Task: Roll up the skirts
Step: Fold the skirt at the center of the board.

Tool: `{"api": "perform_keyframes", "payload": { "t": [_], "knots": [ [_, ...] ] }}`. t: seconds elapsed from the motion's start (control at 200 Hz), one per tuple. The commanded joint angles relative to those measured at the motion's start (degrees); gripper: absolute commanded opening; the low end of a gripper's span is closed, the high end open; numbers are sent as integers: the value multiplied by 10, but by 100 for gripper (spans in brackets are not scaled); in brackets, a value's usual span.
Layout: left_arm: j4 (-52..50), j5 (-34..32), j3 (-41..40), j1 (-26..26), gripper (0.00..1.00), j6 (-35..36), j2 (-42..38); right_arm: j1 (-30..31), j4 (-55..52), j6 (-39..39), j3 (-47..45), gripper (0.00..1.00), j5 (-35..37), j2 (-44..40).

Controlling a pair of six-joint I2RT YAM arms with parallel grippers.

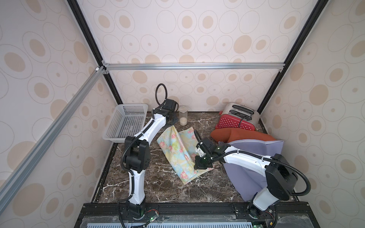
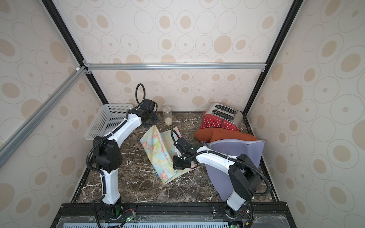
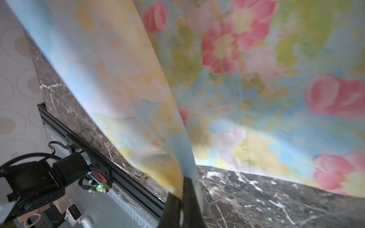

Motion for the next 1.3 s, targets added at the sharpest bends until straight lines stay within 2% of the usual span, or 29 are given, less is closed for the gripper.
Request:
{"api": "perform_keyframes", "payload": {
  "t": [0.0, 0.16, 0.426, 0.496, 0.662, 0.722, 0.797, 0.882, 0.927, 0.957, 1.098, 1.298],
  "knots": [
    [-33, 5, 94, -9, 0, -25, 50, -32, -40, -1, -12, 0, -22, -10],
    [-22, 36, 170, -15, 0, -35, 127, -83, -57, -4, -22, 0, -36, 6],
    [12, 103, 271, -29, 3, -25, 236, -125, -81, -14, -15, 0, -27, 39],
    [28, 110, 280, -29, 9, -31, 255, -136, -86, -15, -14, 0, -21, 45],
    [88, 115, 282, -31, 14, -51, 276, -156, -97, -21, -3, 0, -12, 65],
    [87, 113, 296, -31, 28, -53, 284, -157, -97, -22, 0, 0, -12, 71],
    [90, 117, 297, -31, 34, -47, 278, -160, -106, -28, 11, 0, -4, 80],
    [104, 114, 262, -31, 50, -42, 245, -166, -115, -30, 21, 7, 8, 85],
    [108, 109, 242, -31, 56, -36, 222, -168, -120, -31, 27, 19, 19, 84],
    [108, 106, 228, -31, 60, -30, 205, -170, -125, -33, 30, 21, 23, 84],
    [120, 82, 119, -31, 63, -4, 100, -180, -139, -30, 36, 23, 60, 75],
    [195, 31, -170, -30, 67, -32, -94, -192, -127, -2, 5, 14, 110, 32]
  ]
}}
